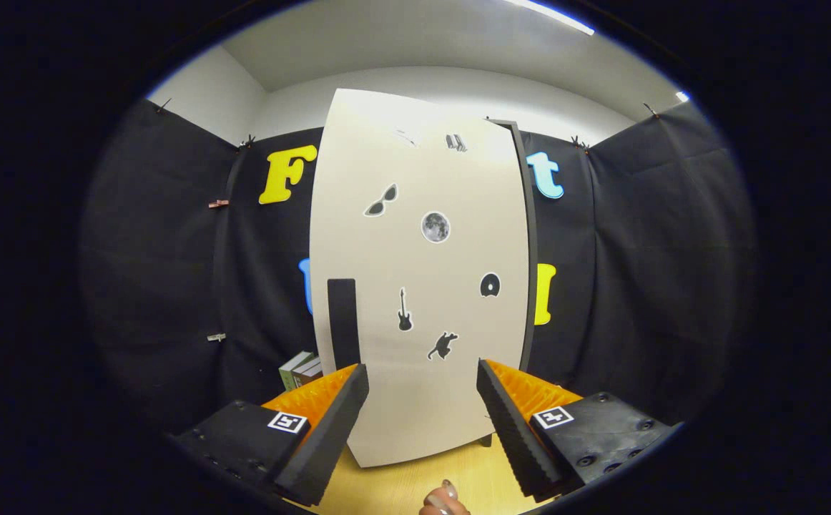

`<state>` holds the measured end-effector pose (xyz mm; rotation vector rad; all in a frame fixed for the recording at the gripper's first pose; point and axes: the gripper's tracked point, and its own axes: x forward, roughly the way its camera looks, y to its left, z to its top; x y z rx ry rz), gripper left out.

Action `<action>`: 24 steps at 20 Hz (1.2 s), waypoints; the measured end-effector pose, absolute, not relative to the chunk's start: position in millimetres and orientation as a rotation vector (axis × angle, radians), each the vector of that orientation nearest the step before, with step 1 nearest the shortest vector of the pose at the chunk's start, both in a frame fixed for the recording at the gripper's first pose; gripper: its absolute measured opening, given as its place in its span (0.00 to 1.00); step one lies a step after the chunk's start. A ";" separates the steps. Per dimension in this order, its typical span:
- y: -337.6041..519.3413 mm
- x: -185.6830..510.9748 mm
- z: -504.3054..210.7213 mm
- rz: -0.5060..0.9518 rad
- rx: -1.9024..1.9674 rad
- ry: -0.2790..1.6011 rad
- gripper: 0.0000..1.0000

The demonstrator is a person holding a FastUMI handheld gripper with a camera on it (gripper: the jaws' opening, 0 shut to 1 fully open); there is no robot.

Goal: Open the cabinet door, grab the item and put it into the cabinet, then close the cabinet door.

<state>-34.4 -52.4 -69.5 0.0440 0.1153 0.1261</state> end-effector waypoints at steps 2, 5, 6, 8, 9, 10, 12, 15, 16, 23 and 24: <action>-55.9 -30.6 -65.8 0.116 0.032 0.111 0.98; -56.1 -29.0 -62.8 0.126 0.037 0.098 0.98; -59.4 -27.5 -63.1 0.124 0.037 0.096 0.98; -65.2 -28.5 -66.7 0.114 0.038 0.108 0.98; -65.8 -26.1 -66.2 0.107 0.037 0.111 0.98; -68.0 -24.4 -67.0 0.099 0.035 0.113 0.98; -72.2 -25.2 -67.8 0.089 0.042 0.112 0.98; -75.3 -29.3 -75.2 0.093 0.069 0.140 0.98; -79.1 -28.3 -76.1 0.085 0.069 0.145 0.98; -83.3 -27.6 -72.5 0.075 0.061 0.135 0.98; -83.2 -26.7 -71.2 0.074 0.060 0.133 0.98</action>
